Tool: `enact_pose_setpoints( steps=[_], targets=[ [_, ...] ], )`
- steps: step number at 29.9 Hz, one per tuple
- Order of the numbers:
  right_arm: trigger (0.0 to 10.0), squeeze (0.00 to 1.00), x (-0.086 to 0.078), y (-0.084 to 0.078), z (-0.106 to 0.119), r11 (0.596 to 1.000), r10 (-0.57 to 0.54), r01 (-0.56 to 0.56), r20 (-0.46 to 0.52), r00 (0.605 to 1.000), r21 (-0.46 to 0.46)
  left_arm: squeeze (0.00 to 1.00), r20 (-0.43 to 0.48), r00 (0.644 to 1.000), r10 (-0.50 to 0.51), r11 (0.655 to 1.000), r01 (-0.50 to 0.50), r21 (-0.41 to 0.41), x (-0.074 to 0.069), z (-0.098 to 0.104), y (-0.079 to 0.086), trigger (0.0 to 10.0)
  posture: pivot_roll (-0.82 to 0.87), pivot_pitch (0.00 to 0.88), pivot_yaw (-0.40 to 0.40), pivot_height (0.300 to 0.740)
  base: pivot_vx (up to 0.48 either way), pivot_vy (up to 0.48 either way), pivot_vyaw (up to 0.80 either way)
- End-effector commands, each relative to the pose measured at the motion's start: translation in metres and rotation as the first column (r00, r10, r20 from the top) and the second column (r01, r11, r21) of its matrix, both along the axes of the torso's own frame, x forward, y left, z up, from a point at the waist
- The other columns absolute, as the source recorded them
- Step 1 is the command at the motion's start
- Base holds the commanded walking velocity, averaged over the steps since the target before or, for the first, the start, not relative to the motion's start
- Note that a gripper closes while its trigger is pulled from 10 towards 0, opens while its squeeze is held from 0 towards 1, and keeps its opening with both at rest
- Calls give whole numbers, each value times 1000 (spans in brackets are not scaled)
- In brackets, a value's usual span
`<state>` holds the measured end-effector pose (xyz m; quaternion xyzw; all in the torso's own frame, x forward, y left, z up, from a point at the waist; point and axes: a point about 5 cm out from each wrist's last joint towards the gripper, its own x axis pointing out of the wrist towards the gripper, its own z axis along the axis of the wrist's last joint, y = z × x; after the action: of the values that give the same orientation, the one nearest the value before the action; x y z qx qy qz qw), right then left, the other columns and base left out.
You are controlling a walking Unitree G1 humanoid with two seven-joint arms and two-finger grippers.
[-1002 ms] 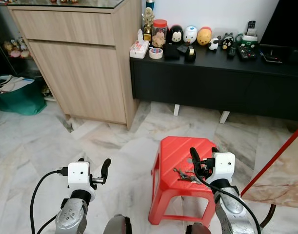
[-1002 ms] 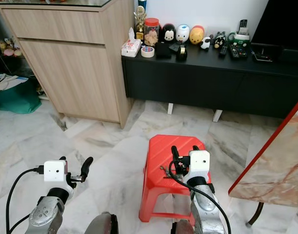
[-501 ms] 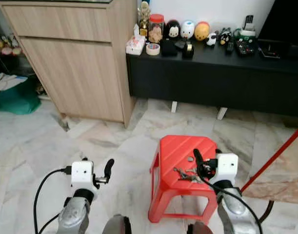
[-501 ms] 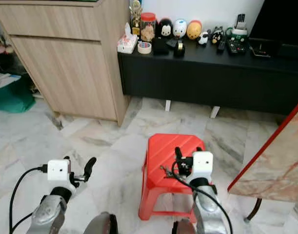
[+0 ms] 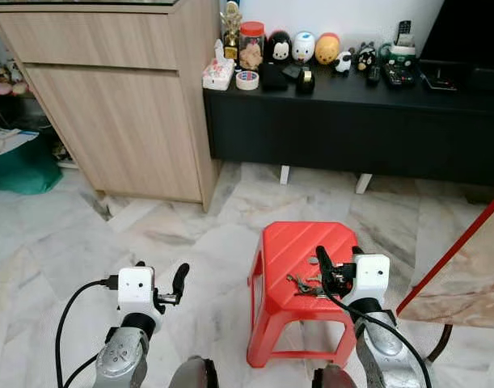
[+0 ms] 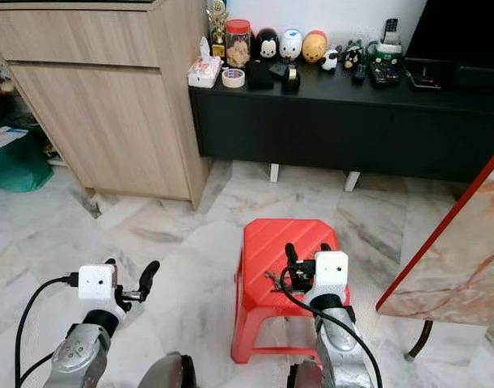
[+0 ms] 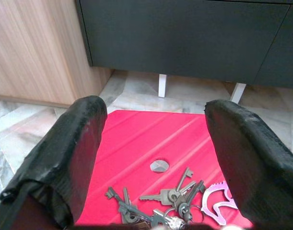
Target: Hang keys on a hook
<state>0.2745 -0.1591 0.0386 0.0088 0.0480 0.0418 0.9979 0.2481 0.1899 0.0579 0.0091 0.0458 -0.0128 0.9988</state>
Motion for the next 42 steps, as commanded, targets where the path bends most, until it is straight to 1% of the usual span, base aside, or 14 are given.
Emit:
enact_pose_setpoints(
  steps=[1,7,9,11,20,24,27,29,31,38,42],
  targets=[
    [10000,0,-2,-1,-4,1000,7,-7,-12,1000,-10,0,-2,1000,-9,1000,9,-3,-1,1,-1,10000,21,82,23,647,0,0,0],
    [10000,0,-4,1,-3,1000,28,-28,2,1000,-9,0,-4,1000,-16,1000,16,1,-1,1,-1,10000,19,83,23,647,0,0,667],
    [10000,0,-5,0,-4,1000,22,-22,-1,1000,2,0,4,1000,-15,1000,15,5,-1,2,-1,10000,24,82,23,647,272,0,325],
    [10000,0,-6,-1,-6,999,10,-10,-9,1000,35,0,4,1000,-17,1000,17,6,-1,2,-1,10000,23,82,24,647,285,0,0],
    [10000,0,-6,2,-9,1000,22,-22,-25,999,18,0,3,1000,-28,1000,28,12,-2,1,-1,10000,26,81,27,647,303,0,0],
    [10000,0,-8,2,-10,999,44,-44,-28,999,-7,0,6,1000,-30,999,30,12,-2,2,-1,10000,30,80,27,647,401,0,0],
    [10000,0,-8,2,-9,999,35,-35,-13,999,3,0,3,1000,-29,999,29,16,-3,2,-1,10000,28,81,28,647,376,0,692],
    [10000,0,-7,2,-9,999,35,-35,-12,999,5,0,1,1000,-29,999,29,18,-3,1,-1,10000,28,81,28,647,0,0,800],
    [10000,0,-7,1,-9,999,33,-33,-12,999,6,0,-8,1000,-24,999,25,27,-2,0,0,10000,28,81,28,647,0,0,0],
    [10000,0,-6,-2,-10,1000,17,-17,-19,1000,10,0,-6,999,-33,999,34,22,-2,0,-1,10000,31,81,29,647,0,0,0],
    [10000,0,-7,-7,-11,1000,-20,20,-23,1000,5,0,-6,999,-37,999,37,17,-3,0,-2,10000,30,83,28,647,0,0,0]
  ],
)
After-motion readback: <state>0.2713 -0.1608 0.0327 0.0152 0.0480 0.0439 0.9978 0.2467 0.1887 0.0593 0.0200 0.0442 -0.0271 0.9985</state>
